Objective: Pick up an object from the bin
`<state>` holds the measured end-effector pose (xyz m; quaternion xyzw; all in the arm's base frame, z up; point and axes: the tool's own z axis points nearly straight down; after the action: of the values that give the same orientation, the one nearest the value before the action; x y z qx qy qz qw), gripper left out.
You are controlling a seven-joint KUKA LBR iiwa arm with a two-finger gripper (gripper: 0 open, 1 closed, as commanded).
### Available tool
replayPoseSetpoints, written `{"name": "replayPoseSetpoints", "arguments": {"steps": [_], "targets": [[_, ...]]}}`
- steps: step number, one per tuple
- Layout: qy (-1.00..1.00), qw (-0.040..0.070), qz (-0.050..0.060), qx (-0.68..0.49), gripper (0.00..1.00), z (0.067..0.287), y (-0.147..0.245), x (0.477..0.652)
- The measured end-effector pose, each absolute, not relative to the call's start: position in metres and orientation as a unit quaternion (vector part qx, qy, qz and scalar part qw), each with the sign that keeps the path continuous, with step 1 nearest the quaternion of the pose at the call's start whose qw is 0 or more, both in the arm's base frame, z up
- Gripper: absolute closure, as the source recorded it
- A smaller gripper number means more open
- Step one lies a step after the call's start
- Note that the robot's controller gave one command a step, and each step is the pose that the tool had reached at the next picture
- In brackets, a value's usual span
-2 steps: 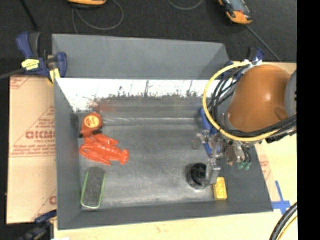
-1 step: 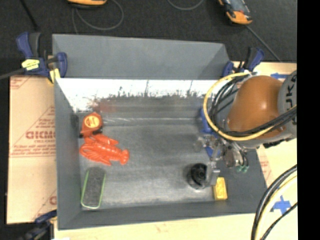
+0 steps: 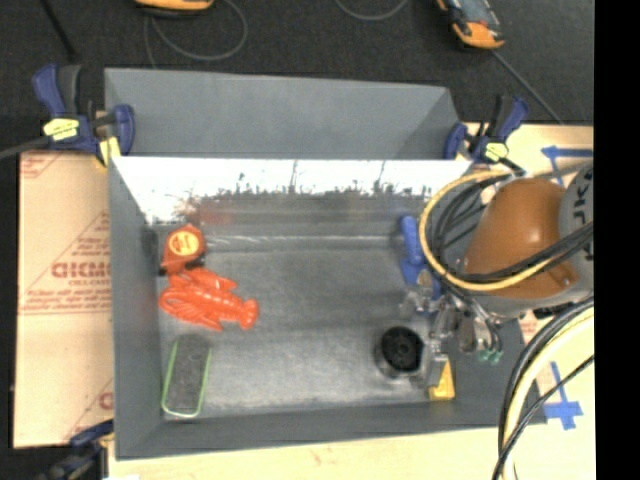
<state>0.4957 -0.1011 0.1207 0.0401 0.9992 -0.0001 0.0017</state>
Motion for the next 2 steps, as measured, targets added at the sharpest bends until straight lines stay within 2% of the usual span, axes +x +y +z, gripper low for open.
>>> {"name": "replayPoseSetpoints", "arguments": {"steps": [1,2], "targets": [[0.999,0.000,-0.001,0.050,0.00,0.108,-0.110,0.499],[0.999,0.003,-0.001,0.037,0.00,0.084,-0.105,0.494]]}}
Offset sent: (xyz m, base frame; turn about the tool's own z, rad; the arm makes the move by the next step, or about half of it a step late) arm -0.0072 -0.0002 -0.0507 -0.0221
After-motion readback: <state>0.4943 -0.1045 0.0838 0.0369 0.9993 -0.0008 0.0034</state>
